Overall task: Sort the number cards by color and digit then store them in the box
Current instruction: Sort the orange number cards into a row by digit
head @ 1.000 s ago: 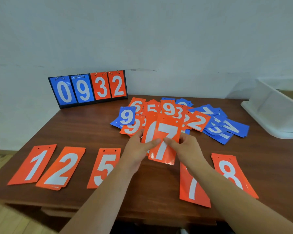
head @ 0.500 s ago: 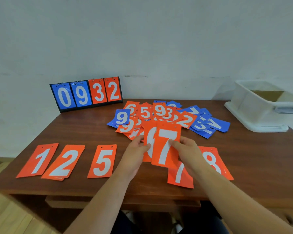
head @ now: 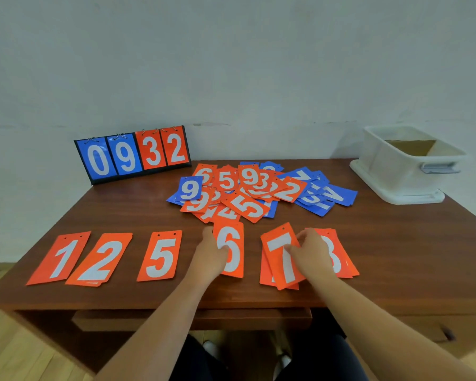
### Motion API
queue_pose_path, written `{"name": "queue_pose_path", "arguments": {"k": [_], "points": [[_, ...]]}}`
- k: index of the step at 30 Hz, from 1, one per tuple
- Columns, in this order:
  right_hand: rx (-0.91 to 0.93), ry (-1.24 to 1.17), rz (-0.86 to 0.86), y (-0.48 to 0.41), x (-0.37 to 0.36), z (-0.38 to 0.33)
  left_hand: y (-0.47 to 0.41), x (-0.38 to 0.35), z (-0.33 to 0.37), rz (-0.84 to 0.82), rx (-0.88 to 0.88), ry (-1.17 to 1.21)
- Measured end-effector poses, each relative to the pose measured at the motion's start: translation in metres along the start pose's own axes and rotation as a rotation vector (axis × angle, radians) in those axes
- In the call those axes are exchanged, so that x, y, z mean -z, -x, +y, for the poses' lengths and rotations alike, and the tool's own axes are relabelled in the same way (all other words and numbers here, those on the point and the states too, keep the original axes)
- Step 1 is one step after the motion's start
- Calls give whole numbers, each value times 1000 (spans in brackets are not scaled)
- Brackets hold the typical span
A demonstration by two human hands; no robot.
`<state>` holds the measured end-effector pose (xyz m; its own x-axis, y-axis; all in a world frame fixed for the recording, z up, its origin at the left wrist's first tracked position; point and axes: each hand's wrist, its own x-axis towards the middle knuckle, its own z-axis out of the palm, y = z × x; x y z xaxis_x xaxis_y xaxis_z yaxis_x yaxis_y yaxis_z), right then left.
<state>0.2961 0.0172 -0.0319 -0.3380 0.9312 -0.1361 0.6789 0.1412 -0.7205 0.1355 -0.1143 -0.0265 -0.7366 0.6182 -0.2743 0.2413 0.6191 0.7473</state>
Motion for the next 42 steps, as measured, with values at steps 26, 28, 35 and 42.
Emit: {"name": "queue_pose_path", "arguments": {"k": [26, 28, 35, 42], "points": [[195, 667, 50, 2, -19, 1, 30, -56, -31, -7, -759, -423], [264, 629, 83, 1, -23, 4, 26, -54, -32, 11, -769, -410], [456, 414, 130, -30, -21, -10, -35, -16, -3, 134, -471, -434], [468, 500, -84, -100, -37, -36, -112, -1, 8, 106, -359, -623]]}}
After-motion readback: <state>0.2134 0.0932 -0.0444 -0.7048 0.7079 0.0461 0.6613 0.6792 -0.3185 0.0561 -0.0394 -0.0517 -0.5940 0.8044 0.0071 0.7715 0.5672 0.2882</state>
